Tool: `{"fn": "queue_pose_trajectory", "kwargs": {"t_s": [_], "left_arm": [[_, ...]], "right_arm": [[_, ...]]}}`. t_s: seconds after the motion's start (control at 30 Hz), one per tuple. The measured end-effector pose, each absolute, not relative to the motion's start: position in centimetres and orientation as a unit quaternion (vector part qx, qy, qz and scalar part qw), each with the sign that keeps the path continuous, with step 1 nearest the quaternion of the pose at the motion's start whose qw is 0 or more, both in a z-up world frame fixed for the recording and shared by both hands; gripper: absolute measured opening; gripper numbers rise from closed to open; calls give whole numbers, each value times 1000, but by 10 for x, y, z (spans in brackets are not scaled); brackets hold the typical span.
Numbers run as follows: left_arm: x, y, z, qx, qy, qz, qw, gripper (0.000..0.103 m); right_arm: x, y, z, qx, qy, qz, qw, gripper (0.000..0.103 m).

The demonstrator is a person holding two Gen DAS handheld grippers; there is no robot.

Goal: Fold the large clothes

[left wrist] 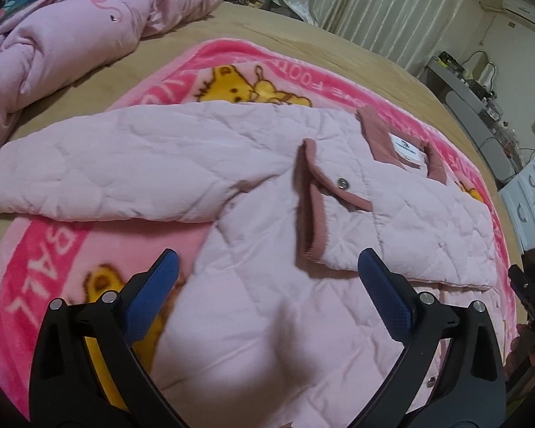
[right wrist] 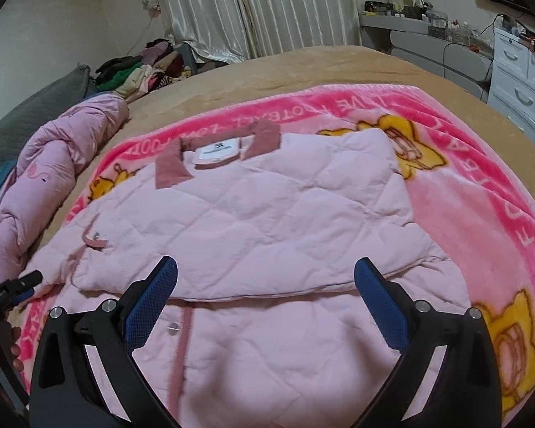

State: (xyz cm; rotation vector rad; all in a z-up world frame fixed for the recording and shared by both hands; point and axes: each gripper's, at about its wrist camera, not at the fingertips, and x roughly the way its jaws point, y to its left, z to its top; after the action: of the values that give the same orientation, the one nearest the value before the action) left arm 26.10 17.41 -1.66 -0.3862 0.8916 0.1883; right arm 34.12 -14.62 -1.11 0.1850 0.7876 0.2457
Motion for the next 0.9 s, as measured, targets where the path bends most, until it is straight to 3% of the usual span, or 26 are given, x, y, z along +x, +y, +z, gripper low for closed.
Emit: {"fn": "queue_pose_trajectory", "kwargs": {"t_s": [0.9], "left_arm": [[225,274,-12,-230,399,191,867,94]], "right_arm": [[329,9,40,39,342,231,910,99]]}}
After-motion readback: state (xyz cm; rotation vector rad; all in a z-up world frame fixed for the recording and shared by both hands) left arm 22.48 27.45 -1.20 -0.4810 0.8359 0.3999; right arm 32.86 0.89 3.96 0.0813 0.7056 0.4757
